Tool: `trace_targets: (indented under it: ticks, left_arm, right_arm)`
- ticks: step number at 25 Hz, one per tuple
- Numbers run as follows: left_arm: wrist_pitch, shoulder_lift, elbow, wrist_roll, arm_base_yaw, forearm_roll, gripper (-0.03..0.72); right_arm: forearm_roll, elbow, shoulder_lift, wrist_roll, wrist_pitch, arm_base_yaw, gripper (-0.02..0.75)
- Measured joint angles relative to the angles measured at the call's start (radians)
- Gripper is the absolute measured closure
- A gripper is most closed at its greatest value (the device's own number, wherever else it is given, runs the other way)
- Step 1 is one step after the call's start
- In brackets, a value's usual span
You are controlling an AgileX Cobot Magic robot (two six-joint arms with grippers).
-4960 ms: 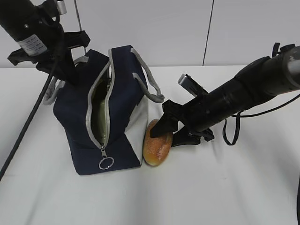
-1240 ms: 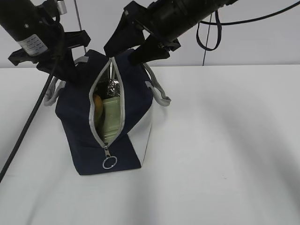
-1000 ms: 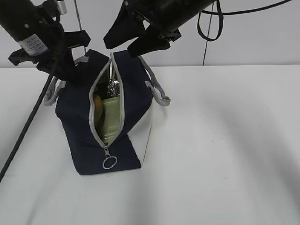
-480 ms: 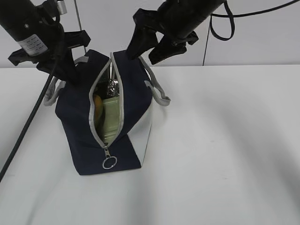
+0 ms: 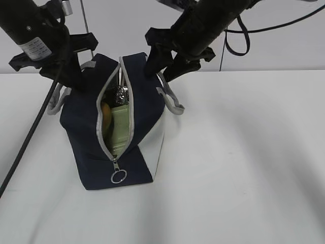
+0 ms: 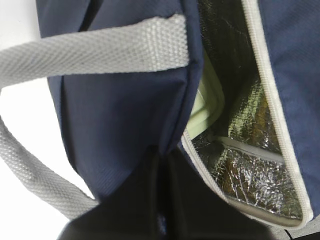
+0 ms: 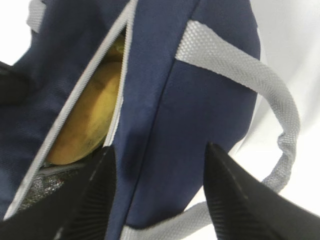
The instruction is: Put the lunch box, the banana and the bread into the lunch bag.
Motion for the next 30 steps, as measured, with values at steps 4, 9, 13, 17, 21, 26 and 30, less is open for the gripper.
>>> trace_targets:
  ticks: [4, 9, 13, 17, 21, 26, 30]
  left_arm:
    - [0.0, 0.0, 0.0, 0.0, 0.0, 0.0, 0.688]
    - [0.0, 0.0, 0.0, 0.0, 0.0, 0.0, 0.688]
    - [0.0, 0.0, 0.0, 0.0, 0.0, 0.0, 0.688]
    - [-0.001, 0.0, 0.0, 0.0, 0.0, 0.0, 0.688]
    - [-0.004, 0.0, 0.0, 0.003, 0.0, -0.005, 0.688]
    - [-0.02, 0.0, 0.0, 0.063, -0.013, -0.056, 0.688]
    - [-0.047, 0.0, 0.0, 0.075, -0.045, -0.069, 0.689]
  right_arm:
    - [0.039, 0.0, 0.038, 0.0, 0.003, 0.0, 0.307]
    - [0.056, 0.0, 0.046, 0.0, 0.003, 0.0, 0.321]
    - [0.059, -0.001, 0.046, 0.001, 0.004, 0.0, 0.393]
    - [0.059, -0.001, 0.046, 0.001, 0.027, 0.0, 0.575]
    - [0.059, -0.001, 0.046, 0.001, 0.045, 0.0, 0.719]
    - [0.065, -0.001, 0.039, 0.003, 0.045, 0.0, 0.734]
    - [0.051, -0.001, 0.005, 0.014, 0.051, 0.0, 0.735]
